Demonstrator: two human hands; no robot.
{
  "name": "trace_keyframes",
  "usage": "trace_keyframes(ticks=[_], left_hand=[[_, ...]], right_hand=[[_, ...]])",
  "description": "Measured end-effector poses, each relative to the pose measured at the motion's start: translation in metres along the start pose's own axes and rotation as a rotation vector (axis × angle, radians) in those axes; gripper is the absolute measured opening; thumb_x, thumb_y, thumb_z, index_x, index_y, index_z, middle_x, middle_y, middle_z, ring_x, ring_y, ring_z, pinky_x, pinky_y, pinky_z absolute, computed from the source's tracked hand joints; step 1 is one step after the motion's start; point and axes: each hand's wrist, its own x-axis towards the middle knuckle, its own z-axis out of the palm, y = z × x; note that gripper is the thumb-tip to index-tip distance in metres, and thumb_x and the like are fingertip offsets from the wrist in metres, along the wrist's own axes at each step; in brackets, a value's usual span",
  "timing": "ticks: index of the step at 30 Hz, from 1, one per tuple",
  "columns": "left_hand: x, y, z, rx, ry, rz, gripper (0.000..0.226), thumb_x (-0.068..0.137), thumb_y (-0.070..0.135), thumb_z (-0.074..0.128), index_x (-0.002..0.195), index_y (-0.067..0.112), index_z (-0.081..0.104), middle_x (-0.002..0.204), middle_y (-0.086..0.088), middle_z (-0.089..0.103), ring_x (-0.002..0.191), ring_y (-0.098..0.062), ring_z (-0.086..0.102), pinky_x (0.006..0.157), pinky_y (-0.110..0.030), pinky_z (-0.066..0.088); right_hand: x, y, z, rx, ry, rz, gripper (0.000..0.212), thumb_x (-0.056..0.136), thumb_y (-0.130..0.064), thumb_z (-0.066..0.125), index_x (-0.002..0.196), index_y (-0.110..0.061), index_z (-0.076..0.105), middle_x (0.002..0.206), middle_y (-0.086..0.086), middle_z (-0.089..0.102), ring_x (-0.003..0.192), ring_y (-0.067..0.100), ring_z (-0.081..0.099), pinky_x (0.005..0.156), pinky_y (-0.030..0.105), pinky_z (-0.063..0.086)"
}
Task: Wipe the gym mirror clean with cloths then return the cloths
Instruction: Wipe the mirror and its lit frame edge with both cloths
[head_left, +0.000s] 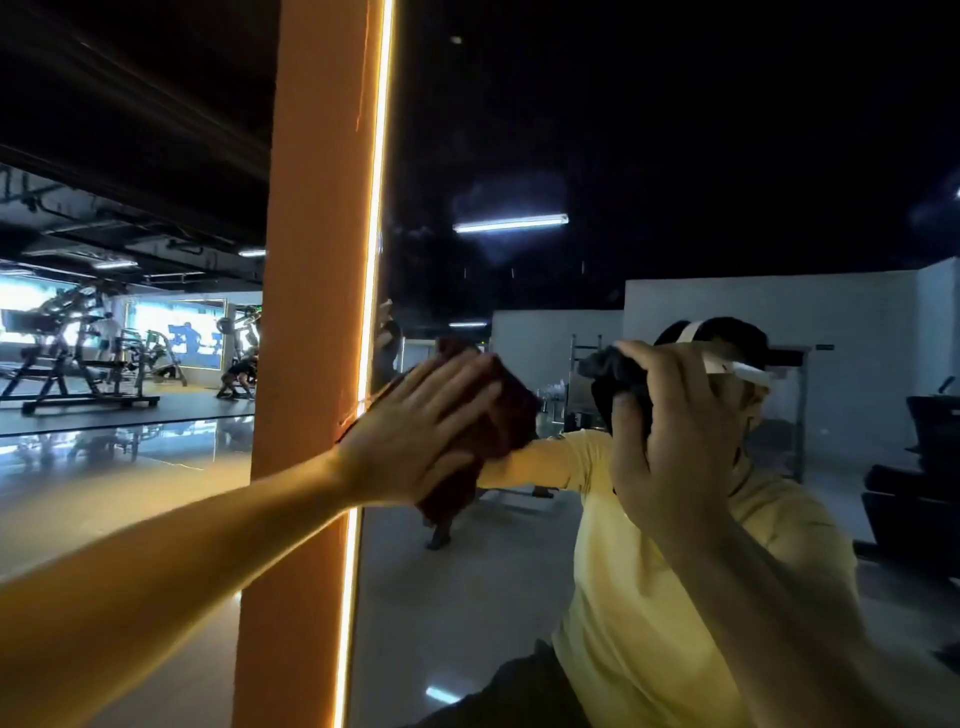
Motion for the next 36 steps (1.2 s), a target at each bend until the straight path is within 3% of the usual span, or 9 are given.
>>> trace_keyframes(ticks=[4, 6, 8, 12, 14, 21, 26, 30, 36], left_hand=[[0.106, -0.03, -0.032, -0.259, 0.269, -0.752, 0.078, 0.106, 0.057, 0.019, 0.168, 0.012, 0.009, 0.176, -0.012, 0.001, 0.163, -0.028, -0.001, 0.131, -0.053, 0.004], [0.138, -0.004, -0.033, -0.29, 0.31, -0.927, 0.081, 0.103, 0.06, 0.016, 0.168, 0.013, 0.009, 0.176, -0.012, 0.001, 0.163, -0.027, -0.002, 0.131, -0.05, 0.002], [0.15, 0.038, -0.03, -0.283, 0.34, -0.763, 0.076, 0.106, 0.052, 0.023, 0.168, 0.009, 0.014, 0.175, -0.016, 0.005, 0.163, -0.029, 0.001, 0.131, -0.051, 0.004], [0.14, 0.056, -0.022, -0.232, 0.265, -0.126, 0.065, 0.108, 0.037, 0.034, 0.165, 0.008, 0.026, 0.173, -0.019, 0.015, 0.162, -0.031, 0.009, 0.131, -0.052, 0.009], [0.118, 0.025, -0.024, -0.16, 0.188, -0.06, 0.065, 0.11, 0.04, 0.033, 0.167, 0.011, 0.023, 0.174, -0.017, 0.012, 0.163, -0.029, 0.006, 0.131, -0.053, 0.01], [-0.03, 0.044, 0.017, -0.327, 0.271, -0.609, 0.066, 0.107, 0.032, 0.032, 0.164, 0.0, 0.022, 0.174, -0.019, 0.009, 0.162, -0.035, 0.007, 0.128, -0.061, 0.016], [-0.117, 0.127, 0.038, -0.391, 0.104, -0.599, 0.067, 0.112, 0.041, 0.025, 0.168, 0.008, 0.007, 0.175, -0.019, 0.002, 0.161, -0.041, 0.006, 0.123, -0.066, 0.021], [-0.055, 0.07, 0.01, -0.372, 0.1, -0.545, 0.071, 0.112, 0.048, 0.021, 0.166, 0.004, 0.008, 0.175, -0.02, -0.001, 0.162, -0.036, 0.0, 0.127, -0.064, 0.017], [0.083, -0.002, -0.016, -0.365, 0.325, -0.838, 0.072, 0.108, 0.051, 0.024, 0.168, 0.012, 0.014, 0.175, -0.015, 0.009, 0.162, -0.031, 0.006, 0.131, -0.051, 0.007]], right_hand=[[0.001, -0.002, 0.003, -0.026, -0.017, 0.001, 0.032, 0.095, -0.019, 0.05, 0.126, -0.014, 0.059, 0.113, 0.008, 0.064, 0.102, 0.024, 0.057, 0.087, 0.031, 0.029], [0.002, -0.002, 0.003, 0.012, 0.016, 0.02, 0.032, 0.095, -0.018, 0.051, 0.126, -0.013, 0.058, 0.113, 0.009, 0.063, 0.1, 0.023, 0.057, 0.085, 0.032, 0.033], [0.004, -0.001, 0.002, 0.161, 0.112, 0.073, 0.031, 0.097, -0.016, 0.05, 0.127, -0.009, 0.056, 0.112, 0.01, 0.06, 0.099, 0.024, 0.059, 0.084, 0.035, 0.042], [0.005, -0.003, 0.002, 0.238, 0.211, 0.115, 0.031, 0.1, -0.007, 0.048, 0.128, 0.003, 0.055, 0.113, 0.02, 0.059, 0.101, 0.03, 0.06, 0.082, 0.044, 0.051], [0.004, -0.006, 0.002, 0.165, 0.164, 0.087, 0.032, 0.099, -0.009, 0.049, 0.127, 0.004, 0.056, 0.113, 0.02, 0.06, 0.102, 0.029, 0.06, 0.084, 0.039, 0.049], [0.0, -0.007, 0.002, -0.013, 0.043, 0.088, 0.034, 0.093, -0.011, 0.056, 0.126, -0.006, 0.061, 0.118, 0.016, 0.065, 0.106, 0.037, 0.061, 0.097, 0.023, 0.03], [-0.009, -0.013, 0.008, -0.016, 0.006, 0.026, 0.033, 0.094, -0.012, 0.054, 0.126, -0.015, 0.056, 0.118, 0.009, 0.062, 0.105, 0.035, 0.061, 0.091, 0.053, 0.045], [-0.015, -0.013, 0.01, -0.079, -0.064, -0.018, 0.033, 0.097, -0.019, 0.049, 0.128, -0.016, 0.056, 0.118, 0.011, 0.062, 0.105, 0.035, 0.06, 0.089, 0.051, 0.043], [-0.018, -0.017, 0.012, -0.056, -0.031, -0.003, 0.033, 0.095, -0.017, 0.05, 0.127, -0.014, 0.056, 0.121, 0.009, 0.061, 0.109, 0.035, 0.061, 0.092, 0.056, 0.045]])
